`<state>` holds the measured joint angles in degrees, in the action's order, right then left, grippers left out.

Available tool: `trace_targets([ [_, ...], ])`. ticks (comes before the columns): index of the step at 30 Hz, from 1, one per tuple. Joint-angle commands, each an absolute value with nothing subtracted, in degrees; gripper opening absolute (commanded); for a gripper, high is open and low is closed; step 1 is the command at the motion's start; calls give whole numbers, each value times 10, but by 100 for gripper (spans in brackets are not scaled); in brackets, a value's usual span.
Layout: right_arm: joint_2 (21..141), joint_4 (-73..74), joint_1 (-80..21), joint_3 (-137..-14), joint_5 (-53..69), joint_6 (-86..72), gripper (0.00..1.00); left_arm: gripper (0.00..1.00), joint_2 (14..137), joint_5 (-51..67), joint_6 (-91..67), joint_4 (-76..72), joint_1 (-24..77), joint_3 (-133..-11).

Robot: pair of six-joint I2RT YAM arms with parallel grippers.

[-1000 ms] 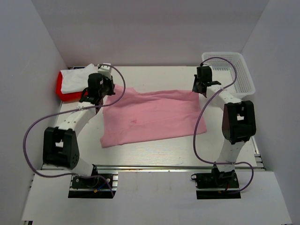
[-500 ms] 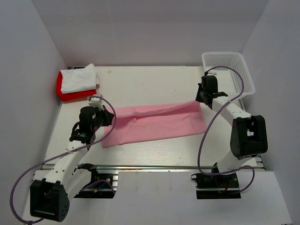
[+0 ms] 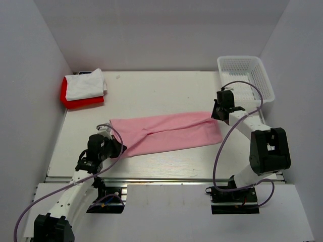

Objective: Fold and stack the t-shirts
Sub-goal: Fold the other side of the tshirt into a rectangle, then rotate the tshirt 90 degrees

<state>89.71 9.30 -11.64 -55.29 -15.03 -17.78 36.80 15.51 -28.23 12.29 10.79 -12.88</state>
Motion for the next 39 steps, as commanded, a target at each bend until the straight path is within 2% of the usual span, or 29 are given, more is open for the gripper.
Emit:
trace_targets([
  [1, 876, 90, -113, -520, -184, -212, 2, 8, 354, 176, -307, 180, 110, -122],
  [3, 875, 72, -115, -491, -190, -223, 12, 34, 354, 168, -318, 206, 110, -117],
  [4, 871, 71, -113, -479, -201, -235, 34, 54, 354, 168, -318, 216, 110, -117],
  [5, 870, 68, -114, -475, -206, -240, 45, 68, 359, 168, -318, 240, 110, -124],
  [6, 869, 72, -113, -470, -208, -239, 53, 79, 359, 168, -318, 249, 110, -129],
  [7, 864, 73, -113, -470, -214, -240, 67, 82, 359, 168, -318, 257, 110, -142],
  [9, 855, 95, -114, -477, -235, -244, 73, 100, 359, 168, -318, 262, 110, -160],
  [11, 839, 107, -115, -483, -242, -251, 86, 100, 365, 174, -324, 256, 110, -176],
  [13, 820, 119, -115, -493, -242, -254, 90, 100, 371, 175, -324, 248, 110, -214],
  [16, 779, 144, -117, -514, -208, -237, 90, 100, 392, 135, -311, 258, 110, -283],
  [20, 762, 124, -120, -526, -101, -190, 90, 100, 438, 113, -301, 236, 110, -321],
  [24, 787, 85, -127, -528, 17, -164, 90, 100, 561, 164, -301, 133, 110, -321],
  [28, 846, 78, -130, -555, 72, -163, 90, 100, 688, 173, -301, 104, 116, -358],
  [39, 973, 89, -117, -517, 92, -231, 90, 100, 888, 84, -294, 158, 127, -445],
])
